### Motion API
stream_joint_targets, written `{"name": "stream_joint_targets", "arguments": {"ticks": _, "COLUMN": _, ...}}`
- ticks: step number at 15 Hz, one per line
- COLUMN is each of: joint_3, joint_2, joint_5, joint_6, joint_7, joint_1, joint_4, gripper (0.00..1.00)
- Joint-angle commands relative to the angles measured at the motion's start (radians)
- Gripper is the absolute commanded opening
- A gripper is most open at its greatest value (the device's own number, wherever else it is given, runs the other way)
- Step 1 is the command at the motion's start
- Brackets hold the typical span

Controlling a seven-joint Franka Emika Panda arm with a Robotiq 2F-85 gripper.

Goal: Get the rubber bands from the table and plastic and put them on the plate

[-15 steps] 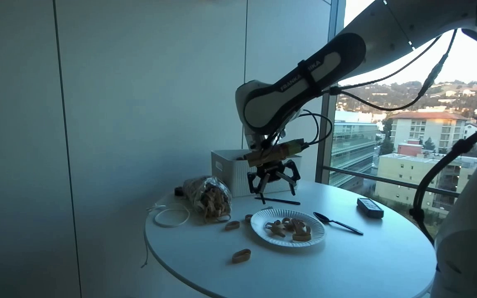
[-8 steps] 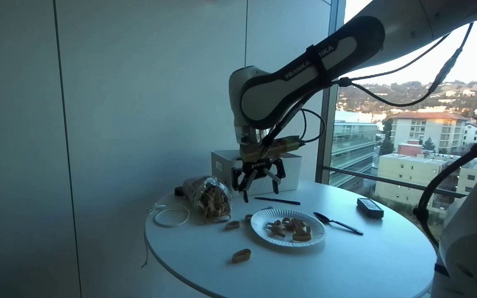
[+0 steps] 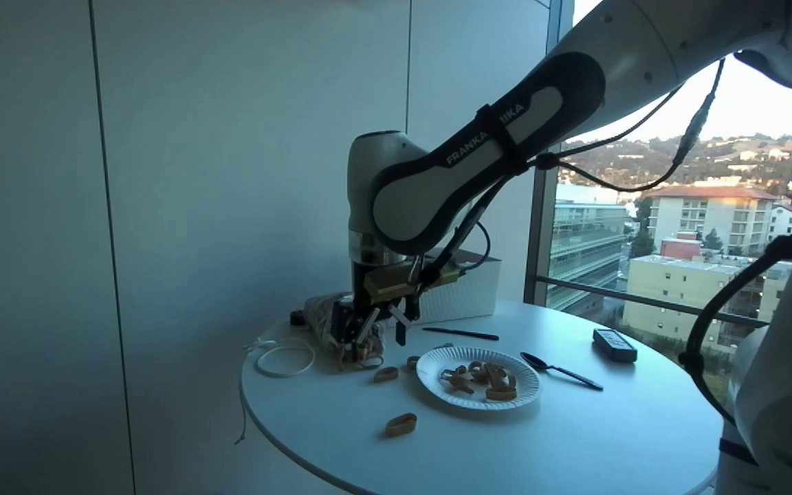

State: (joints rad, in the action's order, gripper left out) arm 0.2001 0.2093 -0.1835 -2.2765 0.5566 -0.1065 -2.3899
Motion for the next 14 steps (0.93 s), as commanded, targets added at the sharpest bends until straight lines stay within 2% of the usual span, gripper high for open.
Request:
{"name": "stream_joint_targets", "arguments": {"ticks": 1, "joint_3": 0.005, "joint_2": -0.011, "joint_5": 0.020, "joint_6": -0.007, "joint_7": -0.024, "joint_1": 0.003, "joint_4": 0.003, "gripper": 1.00}}
{"name": "stream_joint_targets", "arguments": {"ticks": 7, "joint_3": 0.002, "joint_2": -0.027, "joint_5": 0.030, "joint_6": -0.013, "joint_7": -0.045, "joint_1": 0.000, "joint_4": 0.013, "gripper": 1.00}}
{"name": "stream_joint_targets", "arguments": {"ticks": 10, "joint_3": 0.013, "joint_2": -0.065, "joint_5": -0.098, "joint_6": -0.120, "joint_7": 0.078, "joint_1": 0.035, "joint_4": 0.019, "gripper": 1.00}}
{"name": "stream_joint_targets", "arguments": {"ticks": 12, "joint_3": -0.007, "joint_2": -0.100, "joint_5": -0.100, "joint_6": -0.209, "joint_7": 0.149, "joint_1": 0.048, "joint_4": 0.036, "gripper": 1.00}}
{"name": "stream_joint_targets", "arguments": {"ticks": 14, "joint_3": -0.030, "joint_2": -0.138, "joint_5": -0.060, "joint_6": -0.289, "joint_7": 0.166, "joint_1": 0.056, "joint_4": 0.060, "gripper": 1.00}}
